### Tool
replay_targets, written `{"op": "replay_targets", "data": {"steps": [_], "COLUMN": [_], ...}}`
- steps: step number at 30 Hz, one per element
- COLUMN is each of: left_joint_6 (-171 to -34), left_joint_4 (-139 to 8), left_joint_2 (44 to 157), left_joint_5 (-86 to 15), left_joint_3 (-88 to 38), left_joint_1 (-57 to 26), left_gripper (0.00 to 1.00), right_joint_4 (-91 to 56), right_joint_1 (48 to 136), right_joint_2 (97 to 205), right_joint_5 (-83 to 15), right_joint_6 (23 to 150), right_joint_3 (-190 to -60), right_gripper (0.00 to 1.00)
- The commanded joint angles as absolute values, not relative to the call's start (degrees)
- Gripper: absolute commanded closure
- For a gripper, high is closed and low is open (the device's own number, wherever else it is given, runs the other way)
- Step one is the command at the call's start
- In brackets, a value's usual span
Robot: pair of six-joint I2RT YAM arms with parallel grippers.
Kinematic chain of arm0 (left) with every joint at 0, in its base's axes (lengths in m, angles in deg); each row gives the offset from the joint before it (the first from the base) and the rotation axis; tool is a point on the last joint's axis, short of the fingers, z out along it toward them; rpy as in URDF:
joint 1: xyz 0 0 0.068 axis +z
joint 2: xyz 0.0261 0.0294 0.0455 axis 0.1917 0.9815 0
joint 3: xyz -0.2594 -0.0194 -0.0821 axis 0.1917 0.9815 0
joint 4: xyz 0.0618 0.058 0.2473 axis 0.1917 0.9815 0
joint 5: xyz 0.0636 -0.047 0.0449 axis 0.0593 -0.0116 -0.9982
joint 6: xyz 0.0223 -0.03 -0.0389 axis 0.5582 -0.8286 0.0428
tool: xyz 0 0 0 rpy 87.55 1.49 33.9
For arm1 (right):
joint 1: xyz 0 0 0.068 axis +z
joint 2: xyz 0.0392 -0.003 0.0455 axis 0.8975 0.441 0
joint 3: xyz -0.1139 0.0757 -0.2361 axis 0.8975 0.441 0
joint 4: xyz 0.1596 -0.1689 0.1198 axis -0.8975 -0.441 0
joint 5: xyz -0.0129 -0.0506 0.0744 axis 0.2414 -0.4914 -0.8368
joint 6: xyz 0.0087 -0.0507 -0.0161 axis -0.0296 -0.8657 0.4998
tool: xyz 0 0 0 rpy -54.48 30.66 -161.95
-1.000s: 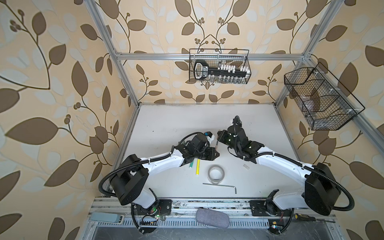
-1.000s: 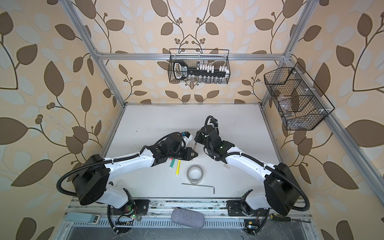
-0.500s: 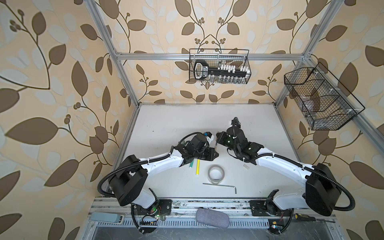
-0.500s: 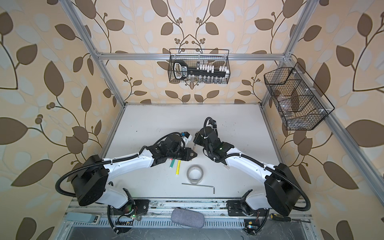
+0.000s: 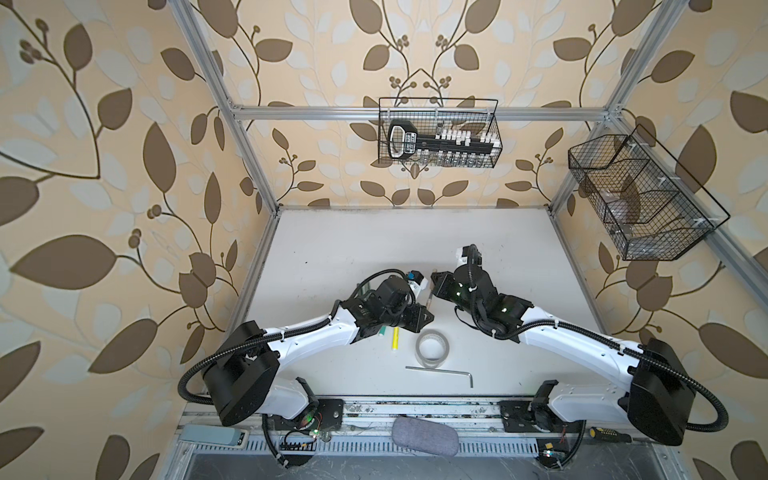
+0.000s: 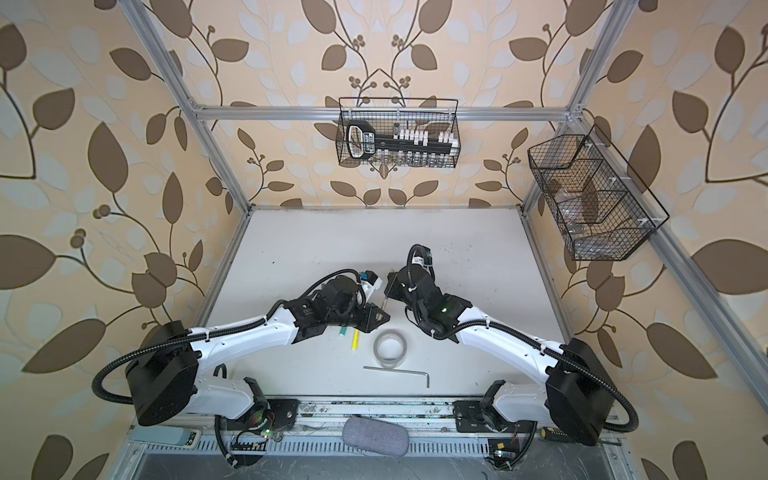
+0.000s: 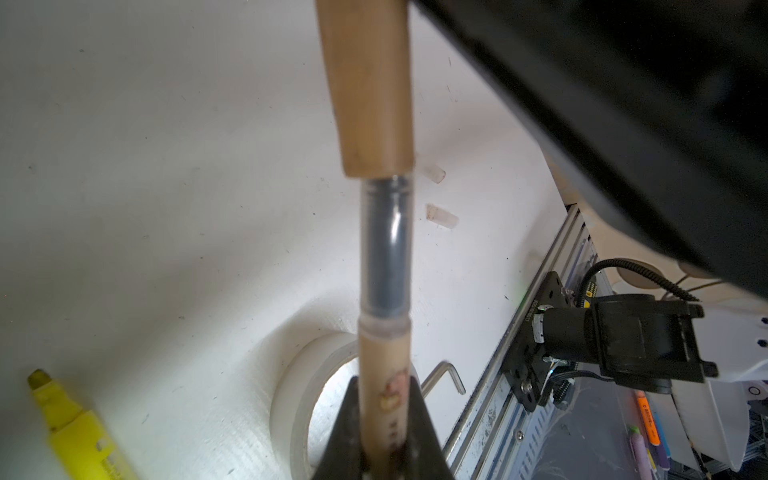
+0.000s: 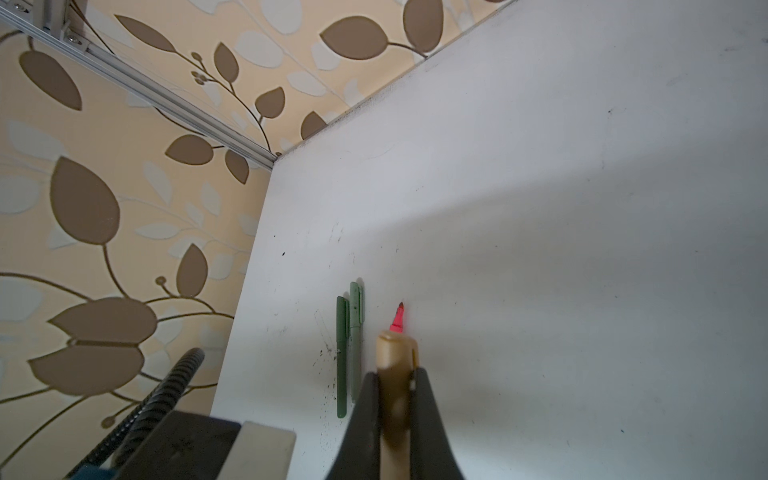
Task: Insert the pens into the pen caps
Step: 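Push the tan cap down onto the pen with the right gripper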
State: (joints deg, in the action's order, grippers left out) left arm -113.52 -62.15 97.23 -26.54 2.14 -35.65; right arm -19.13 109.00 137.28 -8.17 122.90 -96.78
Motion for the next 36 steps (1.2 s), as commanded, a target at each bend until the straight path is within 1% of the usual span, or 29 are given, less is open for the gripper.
{"op": "replay_targets", "data": {"steps": [1, 9, 20, 29, 36], "left_joint_6": [-109.7, -106.6, -106.6, -108.4, -108.1], "left_joint_4": [-69.7, -72.5, -72.8, -73.5, -75.4], "left_joint_2": [95.2, 95.7, 94.3, 90.7, 87.7], "left_joint_5": [-30.6, -30.2, -33.5, -35.7, -35.5], "left_joint_3": [1.9, 2.9, 4.0, 6.1, 8.1], "left_joint_1": [-35.0, -35.3, -35.4, -35.4, -35.4], "left_gripper": [1.0, 1.0, 1.0, 1.0, 1.0], "right_joint_4": [-22.5, -23.6, -24.2, -23.1, -21.4], "right_joint_1": [111.5, 112.7, 115.4, 116.5, 116.6], "right_joint_2": [136.6, 136.3, 135.8, 133.4, 135.3], "right_joint_5": [-12.7, -13.1, -11.1, -5.2, -8.3], "right_joint_6": [124.0, 123.6, 124.2, 126.0, 126.4], "right_joint_3": [-95.6, -95.6, -94.9, -93.0, -93.4], "right_gripper": [0.97, 0.97, 0.96, 0.96, 0.97]}}
